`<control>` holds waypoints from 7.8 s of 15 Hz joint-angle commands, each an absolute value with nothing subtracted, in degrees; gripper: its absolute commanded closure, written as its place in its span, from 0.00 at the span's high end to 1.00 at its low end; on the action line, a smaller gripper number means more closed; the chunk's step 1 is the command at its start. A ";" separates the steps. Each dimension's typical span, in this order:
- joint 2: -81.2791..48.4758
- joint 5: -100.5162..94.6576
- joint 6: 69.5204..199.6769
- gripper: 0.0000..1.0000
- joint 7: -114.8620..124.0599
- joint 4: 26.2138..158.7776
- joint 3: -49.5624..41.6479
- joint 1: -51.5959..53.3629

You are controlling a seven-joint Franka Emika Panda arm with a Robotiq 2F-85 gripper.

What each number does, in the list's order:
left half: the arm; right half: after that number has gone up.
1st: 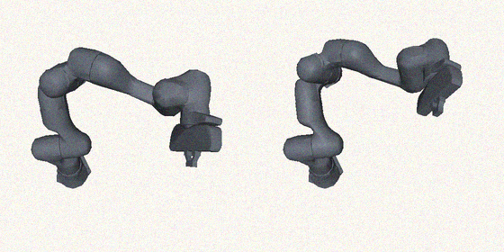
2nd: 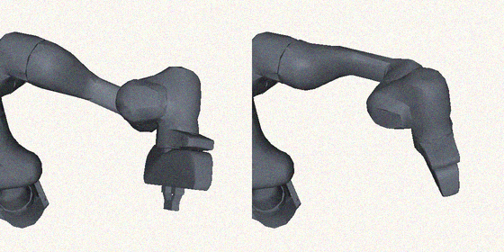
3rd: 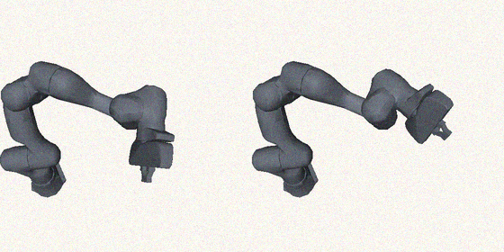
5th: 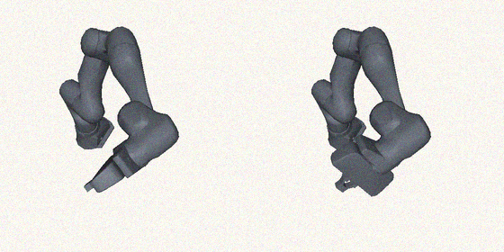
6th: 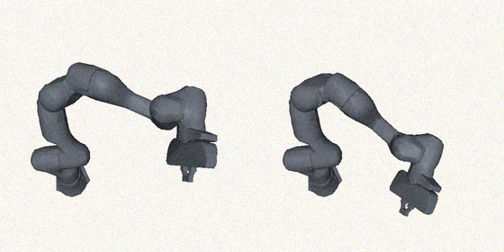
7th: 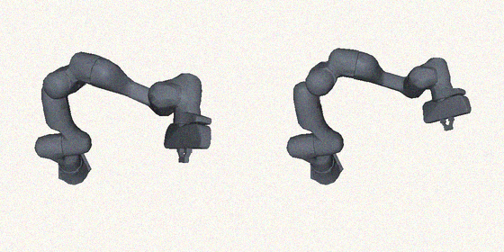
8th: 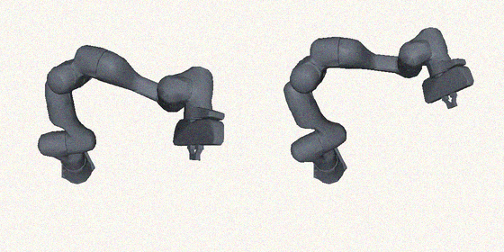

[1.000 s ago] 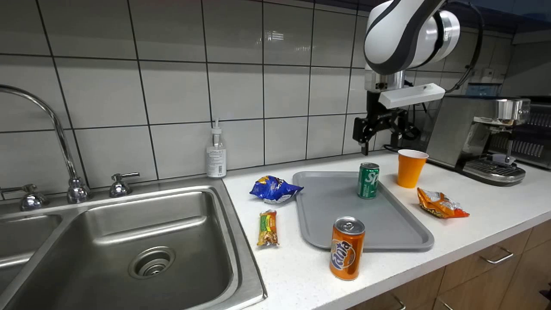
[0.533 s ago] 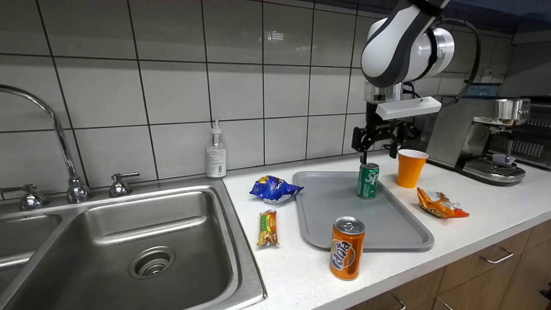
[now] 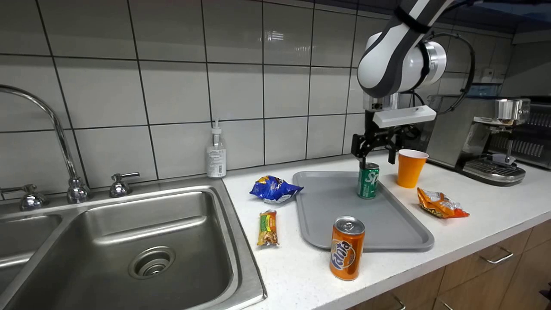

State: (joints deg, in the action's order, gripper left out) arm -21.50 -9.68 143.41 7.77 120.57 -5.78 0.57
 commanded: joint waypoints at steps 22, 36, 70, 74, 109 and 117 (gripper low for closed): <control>-31.98 -4.41 141.54 0.49 6.01 108.11 -4.95 -0.96; -24.35 -2.89 142.75 0.38 4.19 113.95 -4.37 -1.42; -12.10 -4.75 142.98 0.38 0.04 125.76 -15.58 -13.68; -15.36 -4.38 143.01 0.38 0.59 123.31 -16.56 -14.56; -30.13 -1.19 142.57 1.00 4.81 108.95 -17.06 -17.29; -27.92 -1.53 142.07 1.00 4.95 107.37 -16.57 -16.38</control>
